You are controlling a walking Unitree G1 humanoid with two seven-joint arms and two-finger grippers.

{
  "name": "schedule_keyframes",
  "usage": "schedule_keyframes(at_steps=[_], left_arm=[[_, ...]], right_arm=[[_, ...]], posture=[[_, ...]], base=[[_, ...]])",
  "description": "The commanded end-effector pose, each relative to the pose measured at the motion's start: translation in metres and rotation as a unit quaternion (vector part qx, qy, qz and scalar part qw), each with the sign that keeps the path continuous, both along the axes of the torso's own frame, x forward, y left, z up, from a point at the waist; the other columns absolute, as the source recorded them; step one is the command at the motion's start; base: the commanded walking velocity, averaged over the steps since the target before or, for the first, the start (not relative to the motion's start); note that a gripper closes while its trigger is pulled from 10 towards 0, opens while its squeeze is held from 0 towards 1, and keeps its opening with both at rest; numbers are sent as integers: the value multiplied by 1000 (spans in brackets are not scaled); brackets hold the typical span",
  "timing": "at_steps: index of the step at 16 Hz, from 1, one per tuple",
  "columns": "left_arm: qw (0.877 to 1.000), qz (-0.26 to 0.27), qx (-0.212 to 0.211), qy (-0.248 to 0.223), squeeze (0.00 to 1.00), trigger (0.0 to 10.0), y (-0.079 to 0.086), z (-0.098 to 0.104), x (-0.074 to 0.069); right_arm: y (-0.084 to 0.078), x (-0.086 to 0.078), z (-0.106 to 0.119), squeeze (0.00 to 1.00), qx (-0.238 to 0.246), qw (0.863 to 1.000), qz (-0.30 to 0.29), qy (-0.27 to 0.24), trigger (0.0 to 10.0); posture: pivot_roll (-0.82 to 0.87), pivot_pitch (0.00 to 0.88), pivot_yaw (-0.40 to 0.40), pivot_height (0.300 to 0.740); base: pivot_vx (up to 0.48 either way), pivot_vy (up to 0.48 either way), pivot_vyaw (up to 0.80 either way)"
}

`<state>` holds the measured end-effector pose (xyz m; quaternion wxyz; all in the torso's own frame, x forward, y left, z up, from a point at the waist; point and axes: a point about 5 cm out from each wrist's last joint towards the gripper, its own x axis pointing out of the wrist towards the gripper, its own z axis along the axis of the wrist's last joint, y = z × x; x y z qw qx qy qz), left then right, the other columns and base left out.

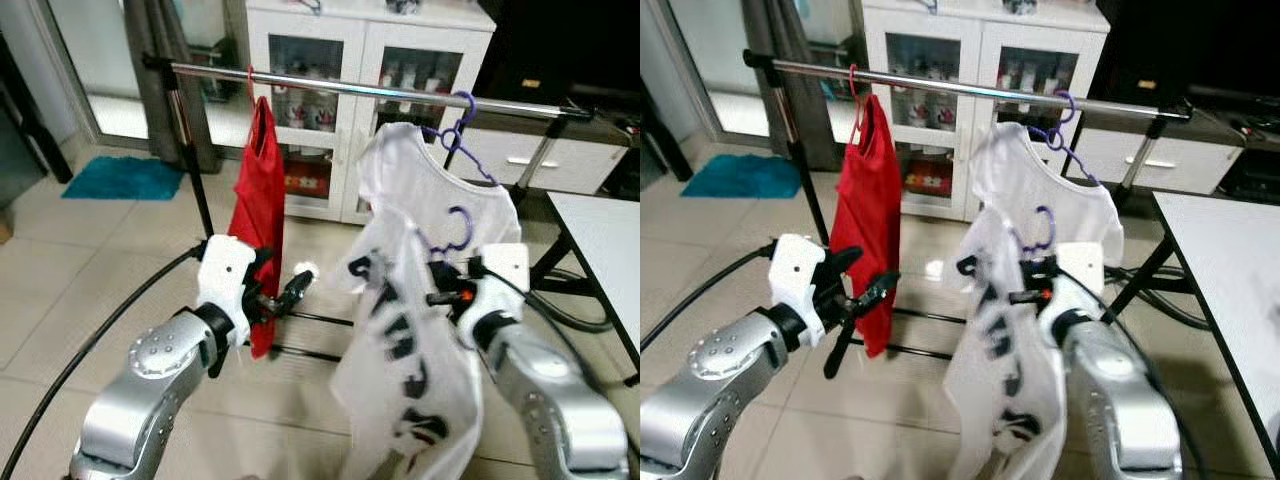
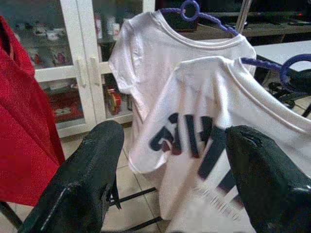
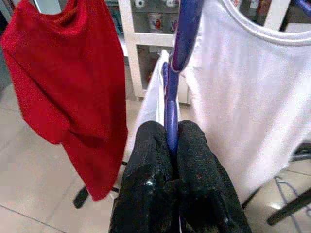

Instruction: Hang hanger

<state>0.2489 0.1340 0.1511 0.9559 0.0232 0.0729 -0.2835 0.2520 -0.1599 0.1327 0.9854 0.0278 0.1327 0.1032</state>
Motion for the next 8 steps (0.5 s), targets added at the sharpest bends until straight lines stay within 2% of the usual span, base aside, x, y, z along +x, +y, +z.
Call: schedule_keyframes(at_steps=[1, 8], left_arm=[[1000, 7, 3, -3, 0, 10000, 4, 3, 1], [1000, -5, -1, 2, 0, 10000, -1, 2, 2]], right_arm=[[7, 1, 10, 0, 5, 1000, 19, -24, 10000], [3, 6, 17, 0, -17, 997, 66, -35, 10000]], posture=[[78, 0, -23, 740], [65, 0, -10, 740]], base=[[0, 0, 0], [0, 0, 0]])
